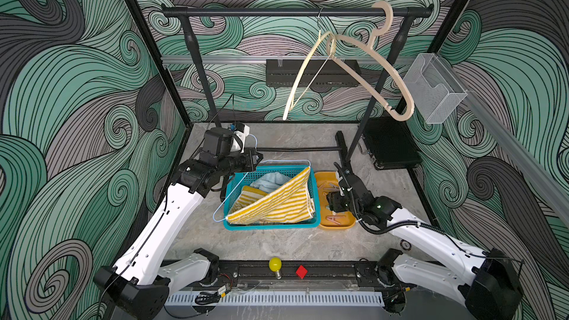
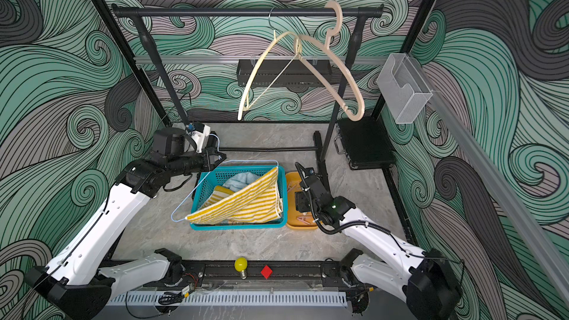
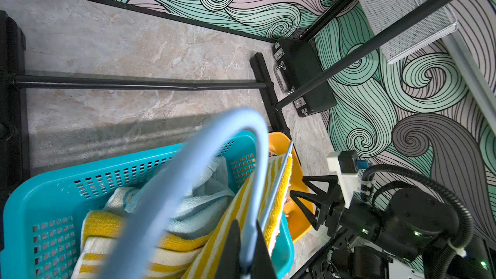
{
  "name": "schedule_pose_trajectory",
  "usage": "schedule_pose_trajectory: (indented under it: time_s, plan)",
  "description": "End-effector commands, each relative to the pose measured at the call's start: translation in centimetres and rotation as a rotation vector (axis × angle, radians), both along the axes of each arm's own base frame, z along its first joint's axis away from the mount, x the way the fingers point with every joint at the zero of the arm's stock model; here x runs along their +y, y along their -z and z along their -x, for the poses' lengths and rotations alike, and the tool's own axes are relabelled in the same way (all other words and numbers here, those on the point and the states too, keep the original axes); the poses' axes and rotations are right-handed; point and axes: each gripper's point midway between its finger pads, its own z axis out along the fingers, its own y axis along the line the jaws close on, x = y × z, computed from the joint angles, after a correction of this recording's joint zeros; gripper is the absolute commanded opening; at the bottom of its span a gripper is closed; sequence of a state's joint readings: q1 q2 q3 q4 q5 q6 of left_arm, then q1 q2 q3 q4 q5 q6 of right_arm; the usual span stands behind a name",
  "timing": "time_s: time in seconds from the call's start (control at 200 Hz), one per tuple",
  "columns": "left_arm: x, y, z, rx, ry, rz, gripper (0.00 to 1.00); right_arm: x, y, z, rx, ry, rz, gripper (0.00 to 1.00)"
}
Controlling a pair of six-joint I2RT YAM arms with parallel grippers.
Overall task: Remove the clothespins securing towels to the hanger
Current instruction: Place the clothespin in the storage box, then remove the towel from the hanger.
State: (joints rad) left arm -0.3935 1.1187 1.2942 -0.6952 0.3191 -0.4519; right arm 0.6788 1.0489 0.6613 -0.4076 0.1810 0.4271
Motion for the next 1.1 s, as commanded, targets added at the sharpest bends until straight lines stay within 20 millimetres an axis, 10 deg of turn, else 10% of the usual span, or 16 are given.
schedule_pose_trajectory:
  time_s: [0.0, 0.3, 0.515, 0.921, 1.096]
  plan:
    - [-0.1, -3.2, 0.4, -0.074, 0.005, 0.051, 0.0, 2.3, -4.0, -0.5, -0.056, -0.075, -0.123, 0.78]
    - [0.6, -6.4, 1.0, -0.133, -0.04, 0.107, 0.0, 7.8, -13.0, 0.1, -0.22, -0.334, -0.404, 0.67]
    - [0.5, -8.0, 1.5, -0.142, -0.038, 0.142, 0.0, 11.0, -14.2, -1.8, -0.208, -0.421, -0.469, 0.72]
    - [0.4, -8.2, 1.6, -0.141, -0.035, 0.15, 0.0, 12.1, -14.5, -3.8, -0.219, -0.41, -0.457, 0.38]
    - [0.4, -8.4, 1.7, -0.147, -0.03, 0.156, 0.0, 11.9, -13.2, -4.5, -0.195, -0.38, -0.419, 0.48]
